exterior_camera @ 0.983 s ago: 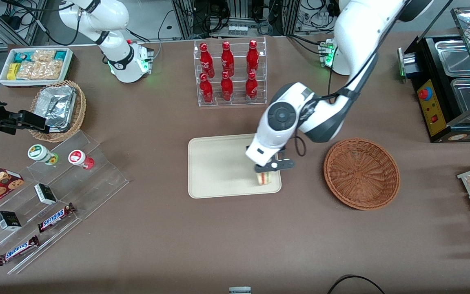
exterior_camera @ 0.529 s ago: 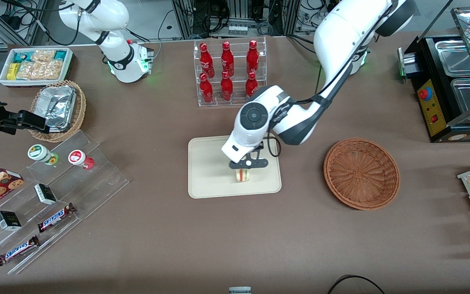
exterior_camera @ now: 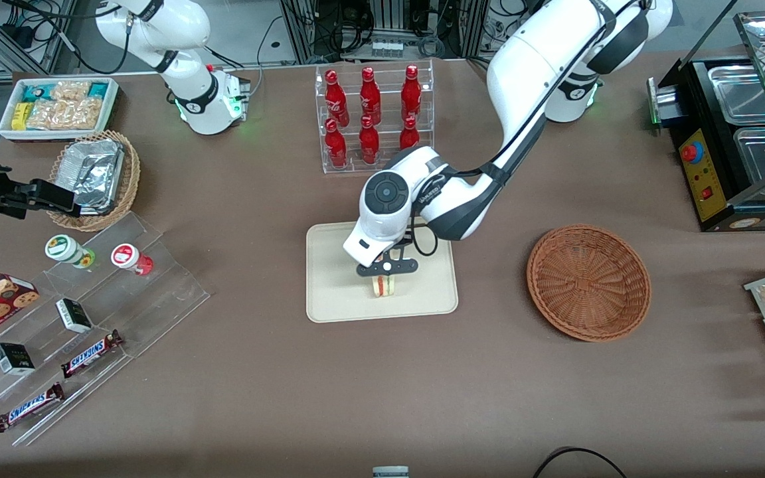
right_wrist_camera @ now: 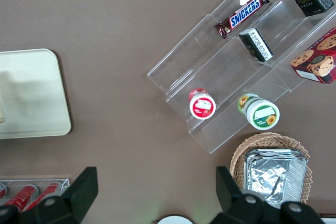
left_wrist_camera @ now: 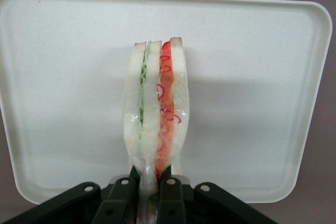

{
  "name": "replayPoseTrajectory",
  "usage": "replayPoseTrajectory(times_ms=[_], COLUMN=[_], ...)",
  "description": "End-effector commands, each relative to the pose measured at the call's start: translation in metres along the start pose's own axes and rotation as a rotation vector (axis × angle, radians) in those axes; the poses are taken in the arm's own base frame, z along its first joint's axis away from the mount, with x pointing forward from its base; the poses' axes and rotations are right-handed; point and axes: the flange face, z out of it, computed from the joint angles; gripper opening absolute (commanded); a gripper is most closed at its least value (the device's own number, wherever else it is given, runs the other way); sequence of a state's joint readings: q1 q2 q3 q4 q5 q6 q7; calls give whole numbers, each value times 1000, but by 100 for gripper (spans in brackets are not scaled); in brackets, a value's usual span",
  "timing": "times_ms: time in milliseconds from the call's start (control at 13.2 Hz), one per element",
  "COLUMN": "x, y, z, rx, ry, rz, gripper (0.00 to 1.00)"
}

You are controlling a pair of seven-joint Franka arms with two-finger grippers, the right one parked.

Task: Place sandwich from basket to tray
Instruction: 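Lower the held sandwich onto the tray's centre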

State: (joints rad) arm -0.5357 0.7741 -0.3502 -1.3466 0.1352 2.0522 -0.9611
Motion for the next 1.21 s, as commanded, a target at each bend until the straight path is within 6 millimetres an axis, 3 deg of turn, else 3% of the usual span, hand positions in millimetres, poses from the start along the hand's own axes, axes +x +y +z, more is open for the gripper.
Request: replayPoseTrajectory(times_ms=[0,378,983,1134], x=[4,6,8,8], y=[5,5,7,7], z=[-5,-1,28,28], rx=[32,38,34,30], ry=[4,-2,-9,-6], rz=[-46,-84,-108,-107], gripper=[0,0,0,15])
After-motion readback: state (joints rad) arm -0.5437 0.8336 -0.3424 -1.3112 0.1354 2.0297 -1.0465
